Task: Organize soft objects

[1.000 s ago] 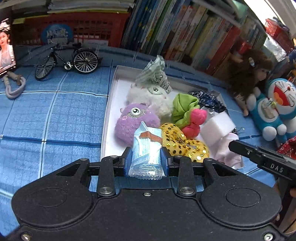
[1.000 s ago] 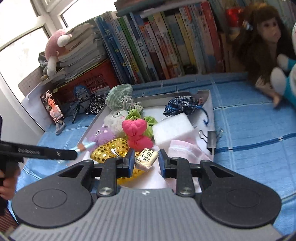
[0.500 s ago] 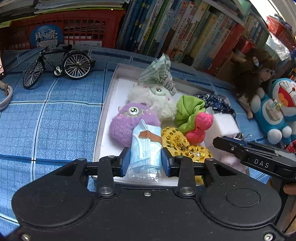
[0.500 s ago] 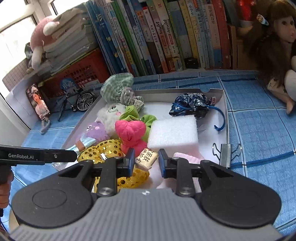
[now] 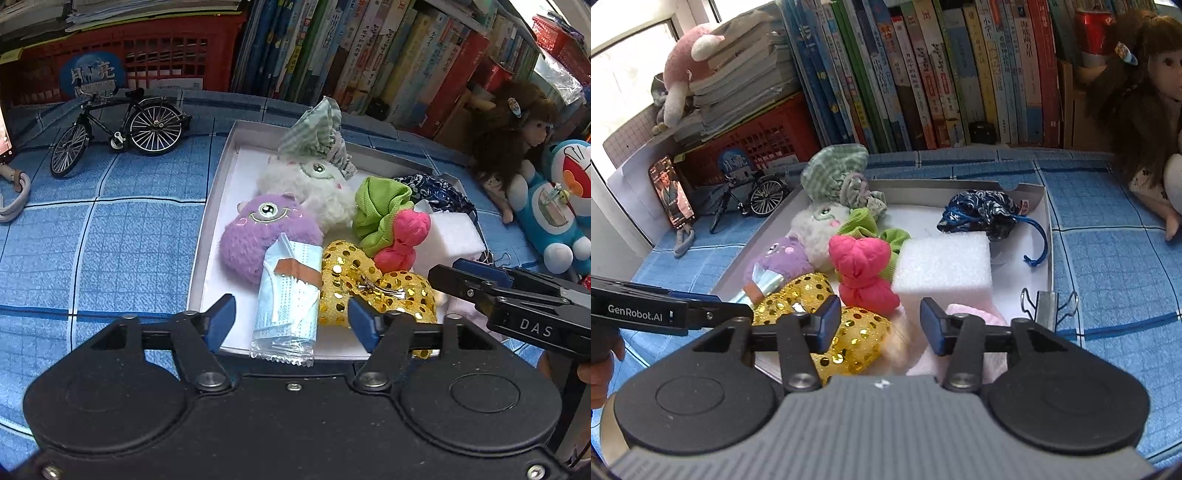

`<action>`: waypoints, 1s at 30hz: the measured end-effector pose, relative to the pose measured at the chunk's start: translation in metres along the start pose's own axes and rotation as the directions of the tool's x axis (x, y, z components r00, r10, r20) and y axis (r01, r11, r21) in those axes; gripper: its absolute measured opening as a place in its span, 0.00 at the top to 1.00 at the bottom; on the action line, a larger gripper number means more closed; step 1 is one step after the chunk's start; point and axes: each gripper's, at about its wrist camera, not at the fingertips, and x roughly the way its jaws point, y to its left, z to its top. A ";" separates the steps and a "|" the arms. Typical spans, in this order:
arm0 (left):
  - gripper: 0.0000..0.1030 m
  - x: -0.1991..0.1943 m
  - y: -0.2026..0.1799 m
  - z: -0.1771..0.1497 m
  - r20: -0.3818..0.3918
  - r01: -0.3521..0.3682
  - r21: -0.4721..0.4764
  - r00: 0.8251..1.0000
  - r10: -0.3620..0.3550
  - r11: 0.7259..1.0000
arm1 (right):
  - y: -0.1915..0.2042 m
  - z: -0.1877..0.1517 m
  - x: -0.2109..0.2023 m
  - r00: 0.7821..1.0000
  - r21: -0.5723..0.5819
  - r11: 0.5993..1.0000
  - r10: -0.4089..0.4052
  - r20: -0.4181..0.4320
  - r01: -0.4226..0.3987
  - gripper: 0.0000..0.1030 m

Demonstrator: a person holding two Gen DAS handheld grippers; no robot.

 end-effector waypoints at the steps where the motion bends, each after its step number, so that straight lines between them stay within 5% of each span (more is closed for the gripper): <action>1: 0.31 -0.002 -0.001 0.000 0.003 -0.002 0.000 1.000 0.002 1.000 | 0.001 0.000 -0.001 1.000 -0.001 1.000 -0.001 0.003 0.001 0.35; 30: 0.22 -0.054 -0.025 -0.030 0.121 -0.052 0.062 0.992 0.044 0.997 | 0.021 -0.015 -0.064 0.984 -0.032 0.996 -0.077 0.159 0.083 0.12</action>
